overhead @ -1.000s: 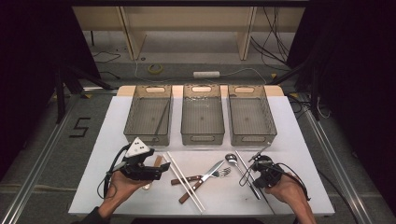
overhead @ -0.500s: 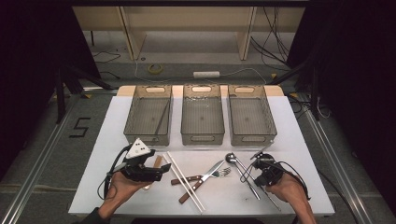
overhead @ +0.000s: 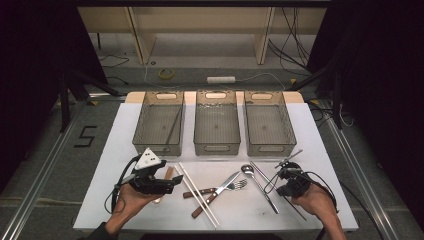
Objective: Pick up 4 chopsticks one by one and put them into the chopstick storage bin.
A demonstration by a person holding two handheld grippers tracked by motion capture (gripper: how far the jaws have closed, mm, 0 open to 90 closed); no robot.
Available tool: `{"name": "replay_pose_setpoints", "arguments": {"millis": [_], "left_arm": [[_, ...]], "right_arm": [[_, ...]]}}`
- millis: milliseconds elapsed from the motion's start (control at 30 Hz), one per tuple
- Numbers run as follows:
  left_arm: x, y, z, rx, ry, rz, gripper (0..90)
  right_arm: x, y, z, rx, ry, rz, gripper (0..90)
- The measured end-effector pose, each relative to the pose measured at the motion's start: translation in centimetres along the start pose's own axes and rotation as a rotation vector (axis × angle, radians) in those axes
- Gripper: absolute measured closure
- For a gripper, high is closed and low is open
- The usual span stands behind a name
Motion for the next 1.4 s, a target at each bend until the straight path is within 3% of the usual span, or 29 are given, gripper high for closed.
{"name": "replay_pose_setpoints", "arguments": {"millis": [833,1067,1300,1400], "left_arm": [[0.3,0.3,0.0,-0.007,0.0,-0.009,20.9],[0.7,0.5,0.3,-0.008,0.011,-0.024,21.0],[2.6,1.3,1.1,-0.022,0.077,-0.075,21.2],[3.9,1.8,1.5,-0.037,0.131,-0.111,21.2]], "right_arm": [[0.9,-2.4,-0.1,0.168,-0.017,0.074,87.3],[0.5,-3.4,0.3,0.224,-0.022,0.104,87.2],[-1.5,-3.8,1.5,0.257,-0.082,0.149,87.3],[-2.8,-3.7,2.0,0.255,-0.116,0.179,87.3]]}}
Point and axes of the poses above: each handheld gripper's, and its own axes: y roughly forward along the jaws, z roughly out of its top, x roughly to its right, the point moved 9 cm from there along y, roughly forward along the jaws, and after that the axes turned 15 degrees about z, right-handed, at the moved point
